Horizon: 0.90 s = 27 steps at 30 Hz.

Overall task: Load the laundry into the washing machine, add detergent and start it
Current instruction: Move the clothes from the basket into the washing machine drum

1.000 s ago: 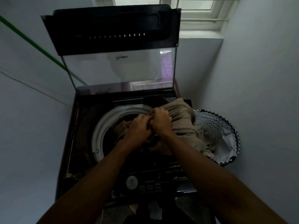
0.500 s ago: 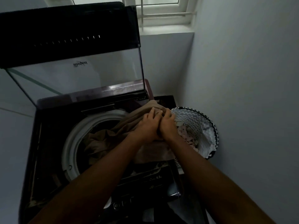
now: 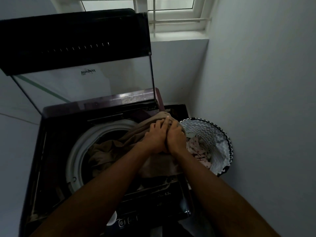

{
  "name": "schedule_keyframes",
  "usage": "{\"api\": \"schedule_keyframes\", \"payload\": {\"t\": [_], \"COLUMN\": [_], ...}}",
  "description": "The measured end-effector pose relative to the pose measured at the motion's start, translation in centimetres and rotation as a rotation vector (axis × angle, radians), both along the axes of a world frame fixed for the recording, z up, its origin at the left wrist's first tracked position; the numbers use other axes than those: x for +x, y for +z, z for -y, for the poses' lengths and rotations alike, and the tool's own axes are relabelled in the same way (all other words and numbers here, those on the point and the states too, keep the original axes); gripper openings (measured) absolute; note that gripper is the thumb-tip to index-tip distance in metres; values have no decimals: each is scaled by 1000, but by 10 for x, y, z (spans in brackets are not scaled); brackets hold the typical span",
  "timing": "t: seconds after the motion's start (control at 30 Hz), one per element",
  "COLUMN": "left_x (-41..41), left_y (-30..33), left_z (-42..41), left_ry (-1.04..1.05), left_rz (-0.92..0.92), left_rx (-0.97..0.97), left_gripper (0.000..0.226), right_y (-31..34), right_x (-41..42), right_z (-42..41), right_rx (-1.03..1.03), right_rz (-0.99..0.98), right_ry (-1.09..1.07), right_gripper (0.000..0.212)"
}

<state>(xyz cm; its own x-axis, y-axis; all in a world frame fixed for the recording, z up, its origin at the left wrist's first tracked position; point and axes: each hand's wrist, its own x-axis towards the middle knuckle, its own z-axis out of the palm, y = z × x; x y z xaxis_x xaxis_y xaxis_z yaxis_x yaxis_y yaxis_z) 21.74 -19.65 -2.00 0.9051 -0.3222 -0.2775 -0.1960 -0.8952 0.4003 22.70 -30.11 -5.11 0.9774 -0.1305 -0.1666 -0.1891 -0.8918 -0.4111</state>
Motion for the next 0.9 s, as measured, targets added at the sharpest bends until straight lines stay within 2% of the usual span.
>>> {"api": "schedule_keyframes", "payload": {"t": [0.13, 0.27, 0.43, 0.5, 0.57, 0.7, 0.77, 0.83, 0.9], "left_x": [-7, -18, -19, -20, -27, -49, -64, -77, -90], "left_y": [-4, -6, 1, 3, 9, 13, 14, 14, 10], "left_z": [-11, -19, -53, -72, -93, -130, -150, -166, -181], "left_ry": [86, 193, 275, 289, 339, 398, 471, 556, 624], "left_rz": [76, 134, 160, 189, 190, 211, 194, 159, 165], "left_rx": [-132, -296, -456, -502, -536, -538, -530, -531, -470], "left_gripper": [132, 119, 97, 91, 80, 65, 69, 82, 81], "right_y": [13, 36, 54, 58, 60, 58, 54, 52, 47], "right_x": [-5, -2, -1, -3, -7, -16, -22, -30, -40], "right_z": [-1, -6, -47, -65, -84, -127, -149, -170, -190], "right_rx": [45, 61, 271, 279, 272, 307, 326, 327, 341], "right_rz": [71, 82, 87, 77, 84, 63, 39, 32, 30], "right_ry": [14, 139, 250, 266, 290, 363, 416, 473, 518], "right_gripper": [24, 15, 27, 36, 37, 25, 23, 22, 23]}}
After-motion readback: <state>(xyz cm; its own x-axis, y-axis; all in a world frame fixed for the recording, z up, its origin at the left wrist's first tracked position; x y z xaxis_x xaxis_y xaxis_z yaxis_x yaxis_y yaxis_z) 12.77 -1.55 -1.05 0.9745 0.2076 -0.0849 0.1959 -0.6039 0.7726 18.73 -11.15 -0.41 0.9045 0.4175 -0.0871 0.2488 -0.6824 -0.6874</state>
